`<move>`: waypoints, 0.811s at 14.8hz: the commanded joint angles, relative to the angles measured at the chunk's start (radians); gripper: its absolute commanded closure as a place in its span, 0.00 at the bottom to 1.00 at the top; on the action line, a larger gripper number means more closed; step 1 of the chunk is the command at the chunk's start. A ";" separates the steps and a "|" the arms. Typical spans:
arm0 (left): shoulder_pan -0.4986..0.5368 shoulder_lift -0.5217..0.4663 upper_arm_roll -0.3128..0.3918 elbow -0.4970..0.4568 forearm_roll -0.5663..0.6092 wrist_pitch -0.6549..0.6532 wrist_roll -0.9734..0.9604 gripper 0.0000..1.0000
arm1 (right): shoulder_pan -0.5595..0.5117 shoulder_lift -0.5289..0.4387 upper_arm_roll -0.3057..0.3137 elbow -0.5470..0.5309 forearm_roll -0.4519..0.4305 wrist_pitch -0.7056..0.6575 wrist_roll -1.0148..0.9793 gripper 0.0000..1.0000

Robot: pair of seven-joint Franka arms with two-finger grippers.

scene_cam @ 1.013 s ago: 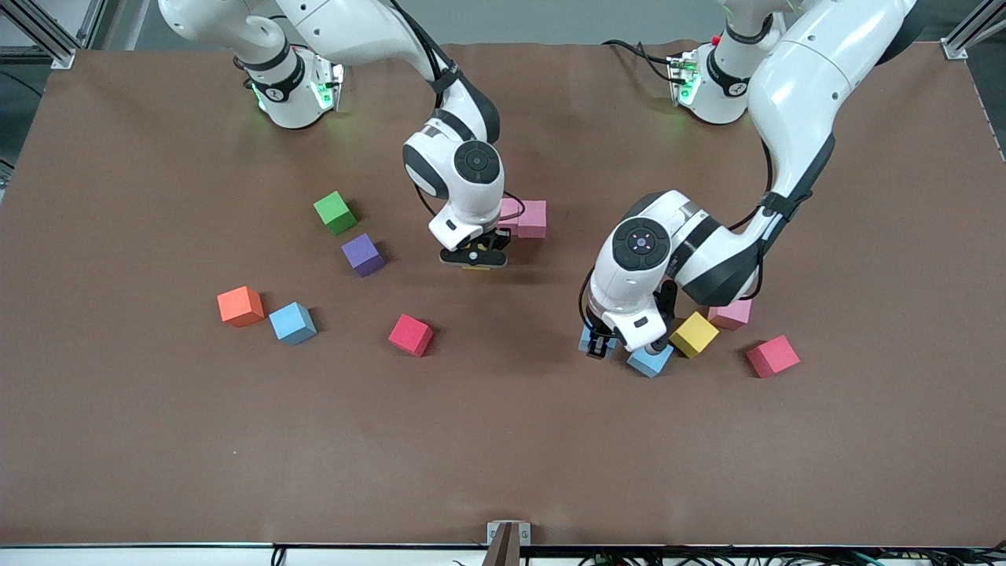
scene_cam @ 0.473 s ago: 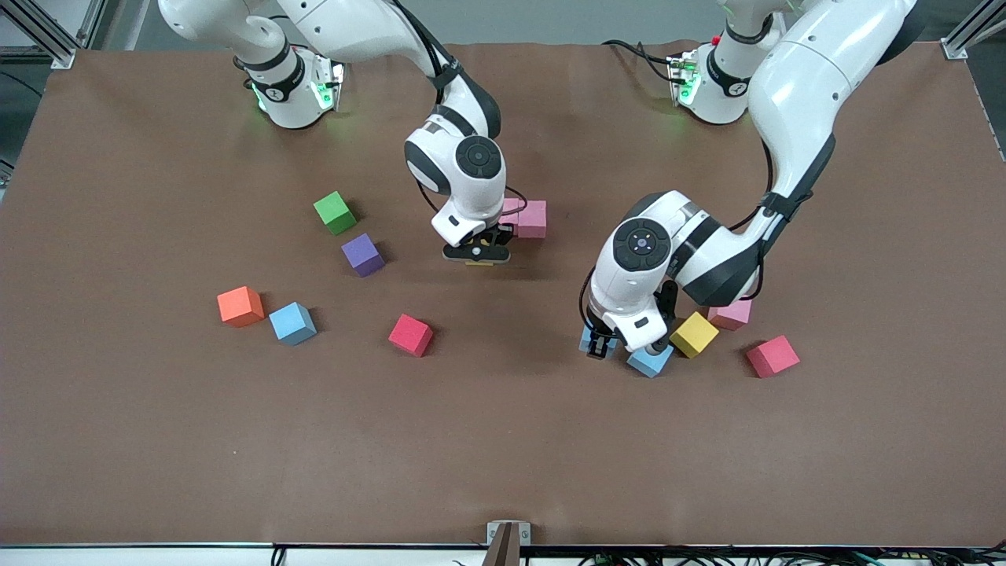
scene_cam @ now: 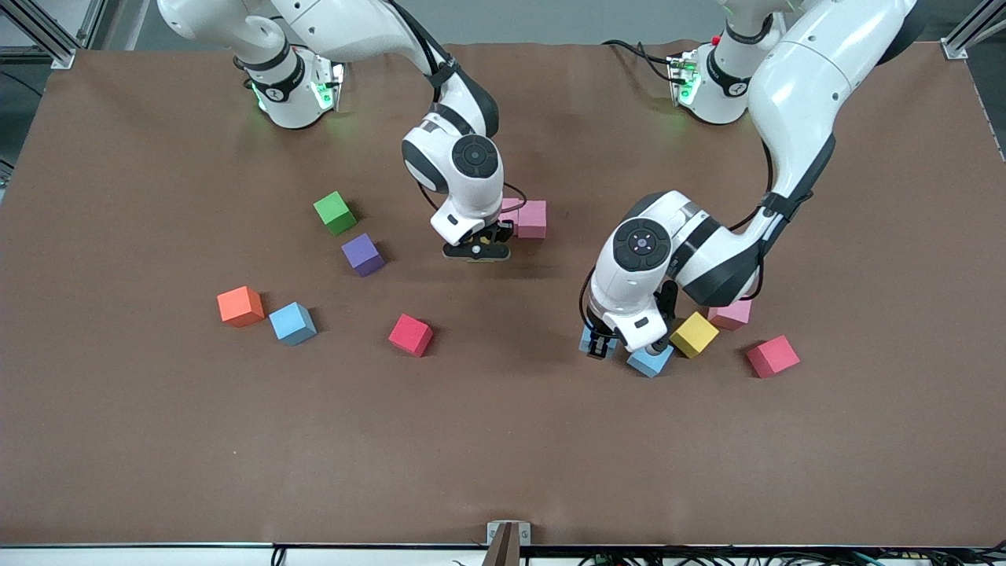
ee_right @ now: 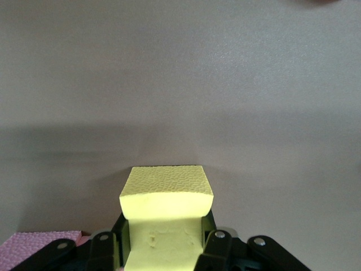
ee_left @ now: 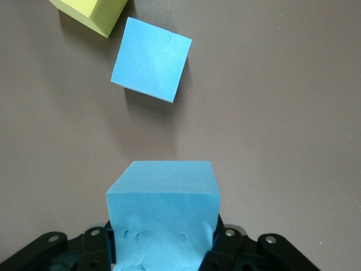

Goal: Arrange 11 blocks into digit 3
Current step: 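Lower the yellow cube beside the purple cube and open the right gripper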

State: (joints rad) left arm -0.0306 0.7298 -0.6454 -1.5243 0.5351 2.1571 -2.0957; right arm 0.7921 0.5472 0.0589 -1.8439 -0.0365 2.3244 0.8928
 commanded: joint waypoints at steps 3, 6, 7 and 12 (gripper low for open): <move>-0.006 0.010 0.003 0.021 -0.006 -0.005 0.002 0.44 | -0.022 -0.036 0.018 -0.043 0.012 0.013 -0.028 0.95; -0.005 0.008 0.003 0.021 -0.007 -0.005 0.002 0.44 | -0.022 -0.036 0.018 -0.049 0.012 0.015 -0.034 0.95; -0.003 0.008 0.003 0.021 -0.007 -0.005 0.003 0.44 | -0.024 -0.036 0.018 -0.051 0.012 0.015 -0.035 0.95; -0.002 0.008 0.003 0.021 -0.007 -0.005 0.003 0.44 | -0.022 -0.035 0.018 -0.075 0.010 0.052 -0.034 0.95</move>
State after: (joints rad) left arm -0.0269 0.7299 -0.6450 -1.5231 0.5351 2.1571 -2.0957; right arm 0.7889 0.5415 0.0593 -1.8710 -0.0365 2.3481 0.8760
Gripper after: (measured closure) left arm 0.432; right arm 0.493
